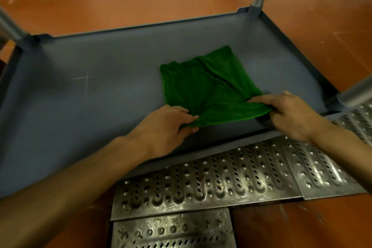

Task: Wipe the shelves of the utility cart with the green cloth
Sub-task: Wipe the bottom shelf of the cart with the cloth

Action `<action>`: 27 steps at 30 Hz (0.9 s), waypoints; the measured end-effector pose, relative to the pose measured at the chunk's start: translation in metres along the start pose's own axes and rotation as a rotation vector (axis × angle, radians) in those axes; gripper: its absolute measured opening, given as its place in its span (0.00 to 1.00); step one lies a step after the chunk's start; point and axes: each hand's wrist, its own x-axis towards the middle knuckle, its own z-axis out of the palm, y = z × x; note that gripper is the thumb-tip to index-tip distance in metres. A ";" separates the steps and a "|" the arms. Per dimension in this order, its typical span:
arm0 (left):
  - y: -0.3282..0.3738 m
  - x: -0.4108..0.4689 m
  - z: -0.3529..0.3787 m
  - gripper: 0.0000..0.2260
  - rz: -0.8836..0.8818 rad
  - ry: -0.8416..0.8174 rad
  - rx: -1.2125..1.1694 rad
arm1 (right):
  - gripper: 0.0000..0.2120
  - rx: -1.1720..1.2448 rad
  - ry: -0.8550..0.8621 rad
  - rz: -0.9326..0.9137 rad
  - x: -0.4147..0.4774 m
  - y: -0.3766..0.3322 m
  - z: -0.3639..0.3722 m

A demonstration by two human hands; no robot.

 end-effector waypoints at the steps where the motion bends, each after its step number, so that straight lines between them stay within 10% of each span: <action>1: 0.004 -0.004 0.003 0.14 0.005 0.015 -0.034 | 0.29 0.040 -0.015 0.019 -0.005 -0.001 0.000; 9: 0.045 -0.012 0.028 0.16 0.089 -0.006 -0.177 | 0.26 0.529 -0.078 0.178 -0.014 -0.047 -0.009; 17: 0.007 -0.037 0.007 0.24 -0.141 0.387 -0.129 | 0.42 -0.110 -0.038 0.189 0.076 -0.063 0.074; 27: -0.043 -0.079 0.014 0.23 -0.255 0.459 0.156 | 0.44 -0.116 0.024 0.301 0.146 -0.054 0.073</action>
